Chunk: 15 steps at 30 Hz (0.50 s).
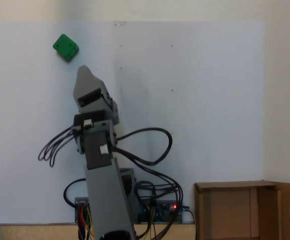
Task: Grasp a green dice and put it in the bin.
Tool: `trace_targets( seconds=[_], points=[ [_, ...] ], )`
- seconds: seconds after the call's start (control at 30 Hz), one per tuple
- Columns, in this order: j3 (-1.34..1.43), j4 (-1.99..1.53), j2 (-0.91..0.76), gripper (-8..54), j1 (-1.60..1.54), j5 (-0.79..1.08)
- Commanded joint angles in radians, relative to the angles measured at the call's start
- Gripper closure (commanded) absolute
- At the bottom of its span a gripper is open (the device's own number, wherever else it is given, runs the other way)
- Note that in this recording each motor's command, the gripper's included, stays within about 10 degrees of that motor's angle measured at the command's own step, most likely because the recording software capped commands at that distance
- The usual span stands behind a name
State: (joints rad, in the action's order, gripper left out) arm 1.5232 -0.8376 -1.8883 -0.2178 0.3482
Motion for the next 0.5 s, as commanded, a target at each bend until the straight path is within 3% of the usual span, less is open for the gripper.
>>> trace_targets(
  seconds=[0.0,0.47],
  points=[
    [-0.071,-0.04,0.04,1.5,-0.009,0.086],
    [-0.101,-0.081,0.109,1.6,-0.017,0.089]
  ],
)
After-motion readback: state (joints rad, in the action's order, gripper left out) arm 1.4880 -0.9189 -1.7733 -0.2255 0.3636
